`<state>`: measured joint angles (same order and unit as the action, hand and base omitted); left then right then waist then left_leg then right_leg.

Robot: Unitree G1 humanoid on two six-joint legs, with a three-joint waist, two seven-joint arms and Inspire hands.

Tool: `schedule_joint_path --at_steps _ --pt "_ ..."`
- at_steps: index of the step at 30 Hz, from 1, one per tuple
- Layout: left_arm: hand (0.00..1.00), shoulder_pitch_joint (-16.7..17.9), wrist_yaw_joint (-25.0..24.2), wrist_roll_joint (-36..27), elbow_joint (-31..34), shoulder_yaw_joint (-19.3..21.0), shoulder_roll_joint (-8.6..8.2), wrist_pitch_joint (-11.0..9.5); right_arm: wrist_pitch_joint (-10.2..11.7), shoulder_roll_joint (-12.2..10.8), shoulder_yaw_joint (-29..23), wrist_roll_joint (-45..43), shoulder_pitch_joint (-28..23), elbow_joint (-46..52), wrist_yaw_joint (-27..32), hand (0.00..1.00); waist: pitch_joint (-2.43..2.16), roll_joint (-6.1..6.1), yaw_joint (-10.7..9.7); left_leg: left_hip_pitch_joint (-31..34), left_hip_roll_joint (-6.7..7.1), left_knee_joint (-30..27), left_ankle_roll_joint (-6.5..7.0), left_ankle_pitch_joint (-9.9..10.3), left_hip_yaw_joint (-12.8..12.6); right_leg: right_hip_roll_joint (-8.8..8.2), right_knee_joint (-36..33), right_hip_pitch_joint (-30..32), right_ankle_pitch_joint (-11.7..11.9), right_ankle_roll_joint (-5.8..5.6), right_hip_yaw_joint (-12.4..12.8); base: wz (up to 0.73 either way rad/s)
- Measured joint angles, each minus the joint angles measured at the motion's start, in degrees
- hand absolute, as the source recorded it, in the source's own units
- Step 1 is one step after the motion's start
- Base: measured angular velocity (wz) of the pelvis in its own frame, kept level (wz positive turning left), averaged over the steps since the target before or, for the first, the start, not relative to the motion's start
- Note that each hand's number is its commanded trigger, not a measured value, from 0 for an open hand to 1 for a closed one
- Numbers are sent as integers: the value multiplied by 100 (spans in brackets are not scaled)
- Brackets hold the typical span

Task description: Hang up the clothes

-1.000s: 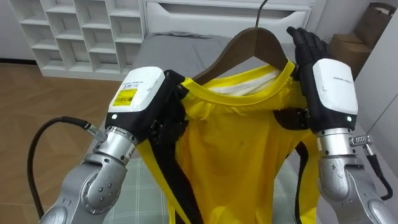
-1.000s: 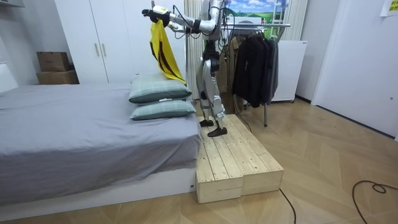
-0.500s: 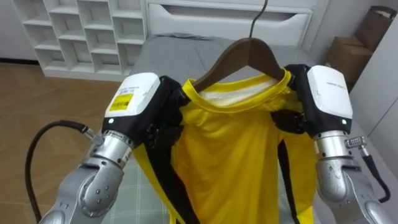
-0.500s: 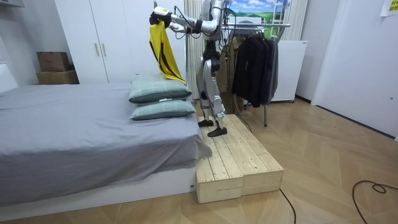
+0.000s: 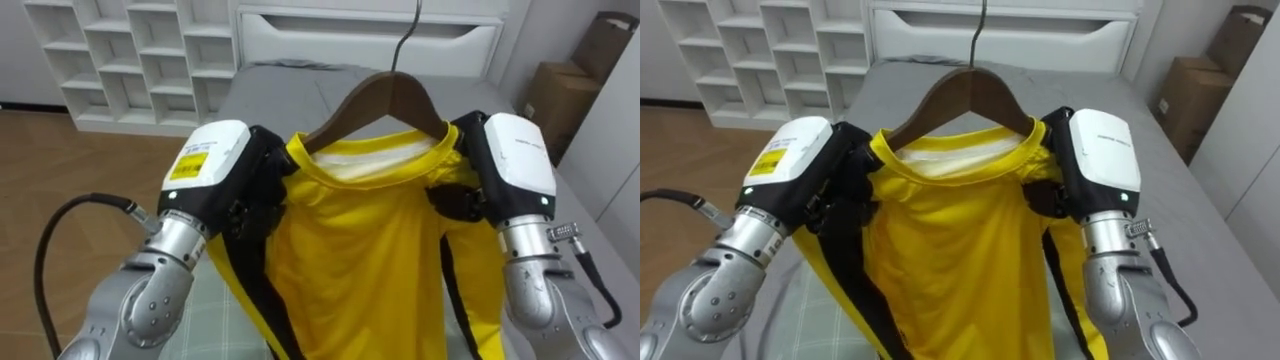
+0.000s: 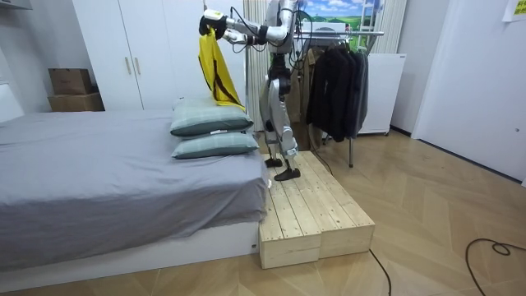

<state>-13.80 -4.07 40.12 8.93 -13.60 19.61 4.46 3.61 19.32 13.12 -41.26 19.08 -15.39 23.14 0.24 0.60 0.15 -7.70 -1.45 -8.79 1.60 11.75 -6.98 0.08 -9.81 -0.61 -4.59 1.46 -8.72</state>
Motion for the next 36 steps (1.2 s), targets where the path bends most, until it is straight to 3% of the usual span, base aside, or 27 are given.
schedule_joint_path --at_steps 25,36 --pt "0 253 -569 -366 -331 -239 -2 -30 -121 2 157 -403 -14 -400 -774 100 15 20 -12 -1 6 7 0 0 108 -13 30 -23 -13 -11 -72 2" --pt "0 258 -672 -466 -330 -240 -1 -122 -109 10 157 -403 -415 -400 -903 100 16 30 -29 48 7 4 0 0 102 -18 21 46 -16 -12 -72 0"
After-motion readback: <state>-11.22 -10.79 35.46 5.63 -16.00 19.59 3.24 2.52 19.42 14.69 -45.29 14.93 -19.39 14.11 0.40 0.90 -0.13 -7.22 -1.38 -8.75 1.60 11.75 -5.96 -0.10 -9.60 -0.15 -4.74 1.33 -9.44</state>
